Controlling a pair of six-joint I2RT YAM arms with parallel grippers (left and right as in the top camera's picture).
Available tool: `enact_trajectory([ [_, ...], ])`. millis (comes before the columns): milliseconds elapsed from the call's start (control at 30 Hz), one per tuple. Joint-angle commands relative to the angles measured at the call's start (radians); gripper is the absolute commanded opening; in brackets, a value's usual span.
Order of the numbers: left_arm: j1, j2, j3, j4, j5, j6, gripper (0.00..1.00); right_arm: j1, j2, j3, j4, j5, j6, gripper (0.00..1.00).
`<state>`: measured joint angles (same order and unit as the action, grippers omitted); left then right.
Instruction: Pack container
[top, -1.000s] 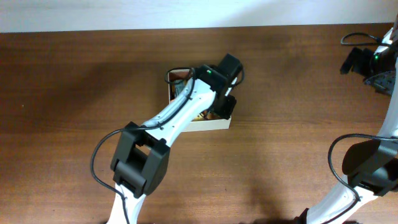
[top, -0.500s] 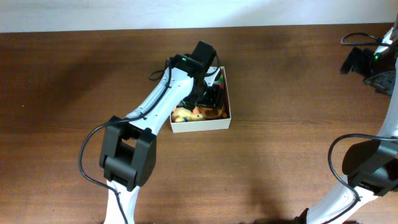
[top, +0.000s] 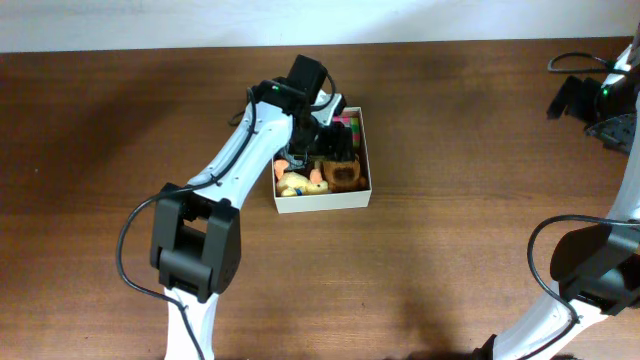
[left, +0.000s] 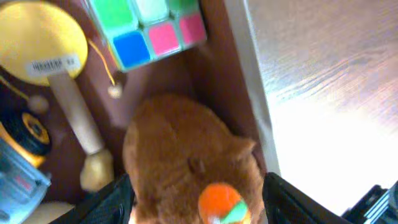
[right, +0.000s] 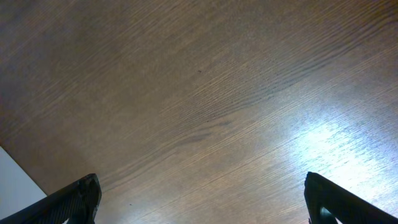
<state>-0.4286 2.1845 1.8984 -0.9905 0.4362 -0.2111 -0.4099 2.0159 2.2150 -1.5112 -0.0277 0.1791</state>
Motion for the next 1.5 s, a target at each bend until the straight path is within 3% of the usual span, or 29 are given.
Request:
enact_trajectory([
  [0,0.018,0.011,0.021,0.047,0.05,-0.021,0.69,0.005,-0.005,0.008,0.0,-0.006,-0.005,0.99],
  [267,0.024,0.011,0.025,0.12,0.05,-0.021,0.69,0.005,-0.005,0.008,0.0,-0.006,-0.005,0.99],
  [400,0.035,0.011,0.035,0.073,0.026,-0.008,0.69,0.005,-0.005,0.008,0.0,-0.006,-0.005,0.99],
  [533,0.05,0.008,0.086,-0.027,-0.089,0.037,0.68,0.005,-0.005,0.008,0.0,-0.006,-0.005,0.99],
  [733,0.045,-0.003,0.132,-0.084,-0.107,0.097,0.69,0.005,-0.005,0.008,0.0,-0.006,-0.005,0.99],
  [900,0.018,-0.003,0.132,-0.145,-0.226,0.101,0.68,0.005,-0.005,0.008,0.0,-0.006,-0.005,0.99],
  [1467,-0.073,-0.002,0.132,-0.214,-0.364,0.138,0.69,0.005,-0.005,0.008,0.0,-0.006,-0.005,0.99],
])
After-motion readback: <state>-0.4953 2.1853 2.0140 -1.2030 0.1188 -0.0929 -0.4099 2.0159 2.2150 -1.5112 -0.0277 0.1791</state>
